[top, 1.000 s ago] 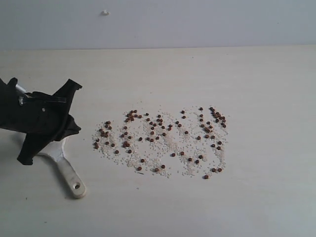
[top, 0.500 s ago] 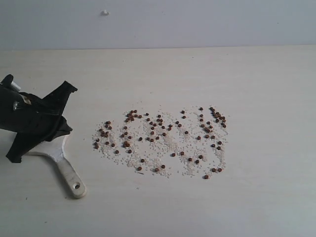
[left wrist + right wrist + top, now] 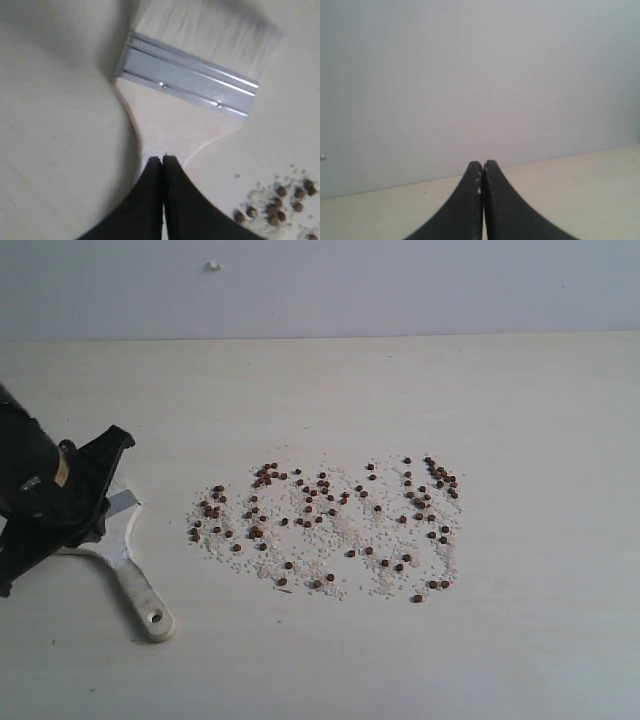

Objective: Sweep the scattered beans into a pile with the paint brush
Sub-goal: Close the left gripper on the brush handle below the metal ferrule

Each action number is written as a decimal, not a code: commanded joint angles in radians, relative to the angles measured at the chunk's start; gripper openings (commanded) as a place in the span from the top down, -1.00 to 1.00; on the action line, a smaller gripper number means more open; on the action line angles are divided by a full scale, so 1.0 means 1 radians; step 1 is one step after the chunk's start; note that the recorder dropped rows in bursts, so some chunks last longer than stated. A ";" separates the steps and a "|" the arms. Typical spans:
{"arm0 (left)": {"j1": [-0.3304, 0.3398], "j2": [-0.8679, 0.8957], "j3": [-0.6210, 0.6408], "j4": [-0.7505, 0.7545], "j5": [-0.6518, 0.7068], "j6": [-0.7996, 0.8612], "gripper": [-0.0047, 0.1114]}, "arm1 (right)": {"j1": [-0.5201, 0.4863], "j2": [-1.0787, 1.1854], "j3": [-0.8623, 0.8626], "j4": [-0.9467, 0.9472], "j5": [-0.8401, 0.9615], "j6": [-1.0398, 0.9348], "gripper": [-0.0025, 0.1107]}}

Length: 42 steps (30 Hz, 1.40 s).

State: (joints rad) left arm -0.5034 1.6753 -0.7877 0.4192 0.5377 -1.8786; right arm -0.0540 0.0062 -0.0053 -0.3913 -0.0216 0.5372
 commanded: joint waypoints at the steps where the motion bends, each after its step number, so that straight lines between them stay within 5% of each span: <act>1: -0.130 0.030 -0.116 0.090 0.231 -0.245 0.92 | -0.004 -0.006 0.005 -0.005 -0.006 0.000 0.96; 4: -0.156 0.084 -0.199 0.030 0.366 -0.245 0.92 | -0.004 -0.006 0.005 -0.005 -0.006 0.000 0.96; 12: -0.155 0.154 -0.215 0.007 0.241 -0.125 0.90 | -0.004 -0.006 0.005 -0.007 -0.006 0.000 0.96; 20: -0.122 0.162 -0.215 -0.093 0.259 -0.096 0.04 | -0.004 -0.006 0.005 -0.007 -0.006 0.000 0.96; 22: -0.112 0.162 -0.215 -0.096 0.282 -0.080 -0.04 | -0.004 -0.006 0.005 -0.007 -0.006 0.000 0.96; 31: -0.008 0.163 -0.215 -0.197 0.312 0.137 -0.03 | -0.004 -0.006 0.005 -0.005 -0.006 0.000 0.96; 42: -0.005 0.248 -0.215 -0.224 0.195 0.197 -0.03 | -0.004 -0.006 0.005 -0.007 -0.006 0.000 0.96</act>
State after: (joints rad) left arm -0.5109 1.9063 -0.9981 0.2052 0.7481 -1.6966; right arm -0.0540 0.0062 -0.0053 -0.3913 -0.0216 0.5372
